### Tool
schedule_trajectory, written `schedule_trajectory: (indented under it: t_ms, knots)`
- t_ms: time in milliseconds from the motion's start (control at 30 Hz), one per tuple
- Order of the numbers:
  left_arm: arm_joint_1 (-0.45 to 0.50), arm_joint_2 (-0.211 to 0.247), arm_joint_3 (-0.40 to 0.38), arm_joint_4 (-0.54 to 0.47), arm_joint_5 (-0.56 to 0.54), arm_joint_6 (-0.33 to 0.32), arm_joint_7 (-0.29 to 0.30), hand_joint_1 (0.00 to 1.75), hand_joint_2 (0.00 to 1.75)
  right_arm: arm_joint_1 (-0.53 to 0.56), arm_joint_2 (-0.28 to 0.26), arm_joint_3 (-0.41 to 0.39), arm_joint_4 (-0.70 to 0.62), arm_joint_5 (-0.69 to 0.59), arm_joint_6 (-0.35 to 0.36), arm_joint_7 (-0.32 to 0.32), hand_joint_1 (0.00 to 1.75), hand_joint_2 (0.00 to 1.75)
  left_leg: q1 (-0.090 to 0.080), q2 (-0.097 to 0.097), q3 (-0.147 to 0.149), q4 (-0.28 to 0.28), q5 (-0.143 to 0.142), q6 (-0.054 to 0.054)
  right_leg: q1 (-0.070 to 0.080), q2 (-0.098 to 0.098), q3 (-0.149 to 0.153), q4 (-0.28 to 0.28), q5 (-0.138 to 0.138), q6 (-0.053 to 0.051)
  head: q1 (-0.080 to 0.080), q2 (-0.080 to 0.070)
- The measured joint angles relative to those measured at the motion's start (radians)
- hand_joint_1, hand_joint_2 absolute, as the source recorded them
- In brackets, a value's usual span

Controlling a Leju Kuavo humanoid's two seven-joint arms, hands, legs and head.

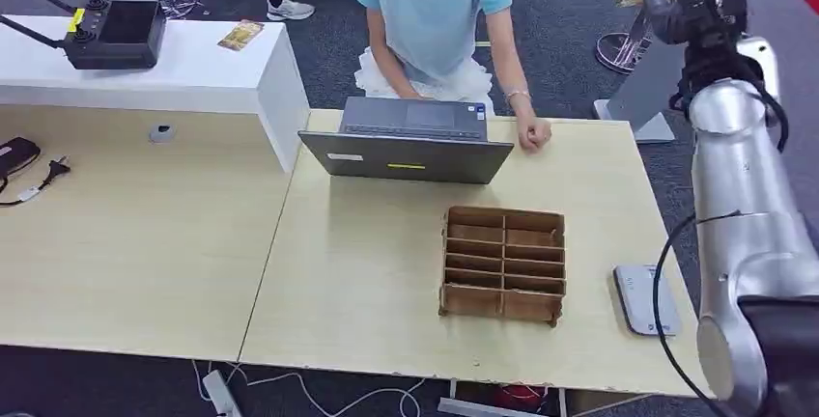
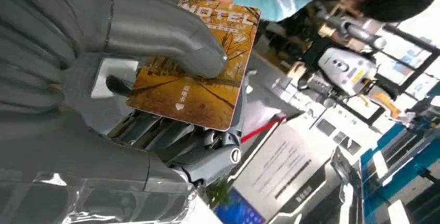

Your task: Pass the card to the sensor for recognition and then transmit it.

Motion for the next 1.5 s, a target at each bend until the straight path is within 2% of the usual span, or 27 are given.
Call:
schedule_trajectory:
  t_ms: [167, 267, 567, 700, 867, 1067, 1267, 1500]
  knots:
    - [0.001, 0.000, 0.001, 0.000, 0.009, 0.007, 0.000, 0.00, 0.00, 0.046, -0.010, -0.059, -0.060, -0.245, 0.111, -0.008, 1.75, 1.75, 0.000, 0.000, 0.000, 0.000, 0.000, 0.000, 0.000, 0.000, 0.000, 0.000, 0.000, 0.000, 0.000, 0.000]
    - [0.002, 0.000, 0.002, 0.000, 0.011, 0.008, 0.000, 0.00, 0.00, 0.078, -0.026, -0.083, -0.095, -0.361, 0.152, -0.008, 1.75, 1.75, 0.000, 0.000, 0.000, 0.000, 0.000, 0.000, 0.000, 0.000, 0.000, 0.000, 0.000, 0.000, 0.000, 0.000]
    - [0.002, 0.000, 0.008, 0.000, 0.012, 0.008, 0.000, 0.00, 0.00, 0.115, -0.053, -0.103, -0.141, -0.403, 0.160, -0.007, 1.75, 1.75, 0.000, 0.000, 0.000, 0.000, 0.000, 0.000, 0.000, 0.000, 0.000, 0.000, 0.000, 0.000, 0.000, 0.000]
    - [0.002, 0.000, 0.014, 0.000, 0.020, 0.010, 0.000, 0.00, 0.00, 0.155, -0.072, -0.110, -0.171, -0.529, 0.216, -0.009, 1.75, 1.75, 0.000, 0.000, 0.000, 0.000, 0.000, 0.000, 0.000, 0.000, 0.000, 0.000, 0.000, 0.000, 0.000, 0.000]
    - [0.002, 0.000, 0.023, 0.000, 0.029, 0.016, 0.000, 0.00, 0.00, 0.277, -0.115, -0.113, -0.247, -0.733, 0.316, -0.015, 1.75, 1.75, 0.000, 0.000, 0.000, 0.000, -0.001, 0.001, 0.000, -0.001, 0.000, -0.001, 0.000, 0.000, 0.000, 0.000]
    - [0.003, 0.000, 0.031, 0.000, 0.039, 0.022, 0.000, 0.00, 0.00, 0.465, -0.133, -0.131, -0.358, -0.837, 0.312, -0.030, 1.75, 1.75, 0.000, 0.000, 0.000, 0.000, -0.002, 0.002, 0.000, -0.001, 0.000, -0.001, -0.001, 0.000, 0.000, 0.000]
    - [0.004, 0.002, 0.043, 0.000, 0.042, 0.025, 0.006, 0.00, 0.00, 0.623, -0.146, -0.171, -0.419, -0.891, 0.319, -0.048, 1.75, 1.75, 0.000, 0.000, 0.000, 0.000, -0.002, 0.002, 0.000, -0.001, 0.000, -0.001, -0.001, 0.001, 0.000, 0.000]
    - [0.008, 0.007, 0.051, 0.000, 0.050, 0.027, 0.006, 0.00, 0.00, 0.768, -0.174, -0.228, -0.455, -0.897, 0.334, -0.060, 1.75, 1.75, 0.000, 0.000, -0.001, 0.000, -0.002, 0.002, 0.000, -0.001, 0.001, -0.002, -0.001, 0.001, 0.000, 0.000]
